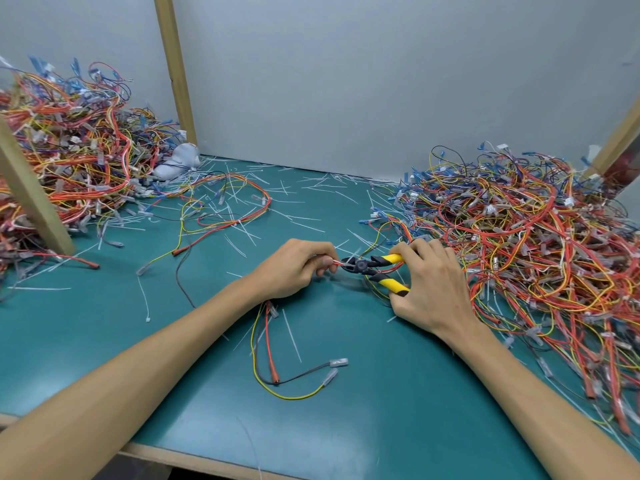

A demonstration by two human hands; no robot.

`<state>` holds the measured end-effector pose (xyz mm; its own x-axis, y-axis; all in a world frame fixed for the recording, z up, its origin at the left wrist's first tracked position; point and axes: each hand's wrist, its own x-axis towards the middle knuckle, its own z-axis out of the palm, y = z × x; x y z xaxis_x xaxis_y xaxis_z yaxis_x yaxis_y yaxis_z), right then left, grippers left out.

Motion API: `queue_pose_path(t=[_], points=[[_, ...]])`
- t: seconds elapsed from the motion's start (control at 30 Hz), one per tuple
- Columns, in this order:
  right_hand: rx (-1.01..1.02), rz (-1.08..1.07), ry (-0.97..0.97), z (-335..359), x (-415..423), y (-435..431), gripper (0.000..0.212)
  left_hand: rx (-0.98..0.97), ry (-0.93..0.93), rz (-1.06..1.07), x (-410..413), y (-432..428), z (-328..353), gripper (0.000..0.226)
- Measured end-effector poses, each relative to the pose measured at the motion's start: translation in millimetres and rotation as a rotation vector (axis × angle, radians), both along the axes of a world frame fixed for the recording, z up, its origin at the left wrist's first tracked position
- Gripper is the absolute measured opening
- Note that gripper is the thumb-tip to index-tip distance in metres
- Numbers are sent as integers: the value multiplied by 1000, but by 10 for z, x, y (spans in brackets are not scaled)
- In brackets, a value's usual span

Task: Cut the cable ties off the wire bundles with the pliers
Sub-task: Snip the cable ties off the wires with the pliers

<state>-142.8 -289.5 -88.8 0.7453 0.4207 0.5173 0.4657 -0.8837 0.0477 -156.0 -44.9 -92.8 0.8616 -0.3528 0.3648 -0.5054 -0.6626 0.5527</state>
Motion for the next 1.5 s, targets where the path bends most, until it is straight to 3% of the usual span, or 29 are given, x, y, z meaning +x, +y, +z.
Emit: queue_pose_path(t=[0.17, 0.3, 0.83, 1.03, 1.5], points=[[6, 21, -13, -10, -3, 12, 42, -3, -1, 2, 2, 1, -13, 21], [-5, 7, 3, -12, -16, 5, 25, 7, 4, 2, 3, 3, -26, 20], [-50, -14, 23, -1, -33, -9, 32, 38, 17, 17, 3, -4, -18, 19], [-71, 33, -44, 25, -16, 1, 30, 33, 19, 20, 0, -1, -9, 20], [-55, 13, 16, 7, -33, -5, 24, 32, -2, 12, -31, -34, 15, 20]])
